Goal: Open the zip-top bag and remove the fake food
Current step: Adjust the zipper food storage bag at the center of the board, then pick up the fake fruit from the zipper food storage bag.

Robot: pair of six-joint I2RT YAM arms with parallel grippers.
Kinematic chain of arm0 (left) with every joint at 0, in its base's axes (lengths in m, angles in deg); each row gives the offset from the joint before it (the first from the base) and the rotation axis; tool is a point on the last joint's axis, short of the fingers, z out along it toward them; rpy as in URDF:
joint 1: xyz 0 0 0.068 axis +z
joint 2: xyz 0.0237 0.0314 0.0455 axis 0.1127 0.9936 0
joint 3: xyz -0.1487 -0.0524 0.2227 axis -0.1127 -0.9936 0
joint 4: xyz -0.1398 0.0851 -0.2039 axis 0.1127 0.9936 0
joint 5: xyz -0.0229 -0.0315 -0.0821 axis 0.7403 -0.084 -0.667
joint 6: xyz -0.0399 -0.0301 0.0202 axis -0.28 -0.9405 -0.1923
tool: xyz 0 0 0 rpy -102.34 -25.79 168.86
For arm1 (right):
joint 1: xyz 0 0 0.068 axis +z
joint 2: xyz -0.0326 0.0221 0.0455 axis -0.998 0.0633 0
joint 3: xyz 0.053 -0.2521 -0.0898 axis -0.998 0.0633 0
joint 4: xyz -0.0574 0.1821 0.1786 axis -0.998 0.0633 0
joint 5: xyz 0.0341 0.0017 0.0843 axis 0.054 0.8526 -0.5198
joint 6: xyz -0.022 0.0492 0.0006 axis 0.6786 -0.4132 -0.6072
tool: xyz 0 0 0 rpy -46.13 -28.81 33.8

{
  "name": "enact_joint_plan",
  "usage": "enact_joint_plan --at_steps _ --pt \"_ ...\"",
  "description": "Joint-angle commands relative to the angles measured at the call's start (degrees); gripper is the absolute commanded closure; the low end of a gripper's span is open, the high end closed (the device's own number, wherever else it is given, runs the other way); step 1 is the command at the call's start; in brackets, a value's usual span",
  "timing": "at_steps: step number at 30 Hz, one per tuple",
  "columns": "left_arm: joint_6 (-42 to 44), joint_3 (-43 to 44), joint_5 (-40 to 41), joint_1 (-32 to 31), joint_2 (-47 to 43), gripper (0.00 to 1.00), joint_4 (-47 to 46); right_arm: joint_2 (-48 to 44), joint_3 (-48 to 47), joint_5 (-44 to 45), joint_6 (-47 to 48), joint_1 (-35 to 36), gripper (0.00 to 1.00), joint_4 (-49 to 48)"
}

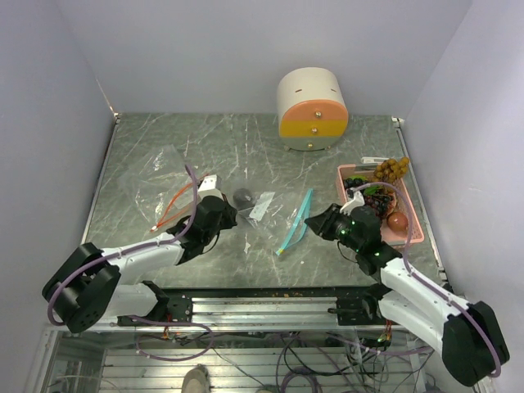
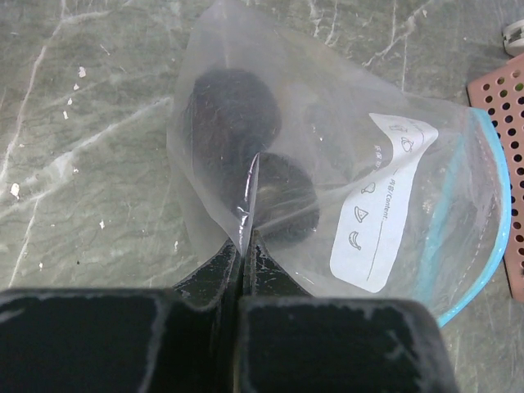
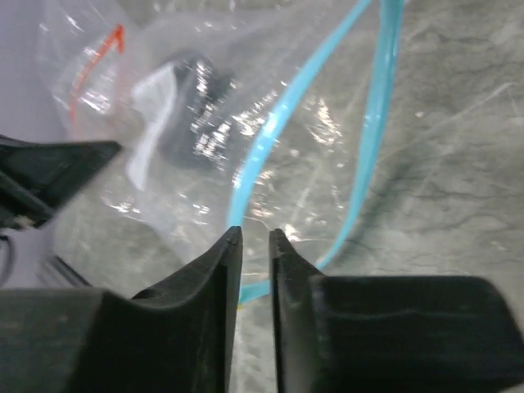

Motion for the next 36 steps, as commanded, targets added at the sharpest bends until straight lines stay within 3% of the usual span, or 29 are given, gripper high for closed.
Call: enact_joint_plan --at_steps 1,2,3,10,15,24,30,35,36 --pt "-0.6 0.4 0.3 0.4 0.9 0.93 -2.1 -3.0 -1.6 -0.5 1.2 -0.3 0.90 2.8" --pt "-0.6 0.5 0.2 0.4 1.0 0.93 -2.2 -2.5 -1.6 -0.2 1.2 -0.3 0.99 2.8" --pt "-0.6 0.5 0.1 0.4 1.0 0.93 -2.1 -1.7 -1.6 0.2 1.4 -0.3 1.00 2.7" --pt "-0.6 0.5 -0.3 0.4 -1.6 0.93 -0.5 6.6 0.5 -1.6 0.3 -0.3 1.00 -7.2" --pt "0.8 -1.3 -3.7 -0.2 -2.5 0.93 -5.8 14.6 3.2 -4.4 1.9 -0.3 1.00 -24.1" --pt "9.5 4.0 2.9 -12.1 -3.2 0.93 -2.9 30.7 3.6 -11.5 -0.4 -0.3 1.00 -49.3" --pt "10.0 3.5 7.3 -13.4 -4.3 0.93 -1.8 34.5 4.7 -12.2 -0.2 -0.3 1.00 -53.7" --pt "9.5 1.5 5.1 -13.4 -8.2 0.93 -3.9 38.0 5.6 -11.3 0.8 -0.3 0.99 -56.5" --pt "9.6 1.8 5.4 -13.4 -8.6 0.93 -3.0 39.3 6.0 -12.1 0.5 -0.3 0.91 -58.9"
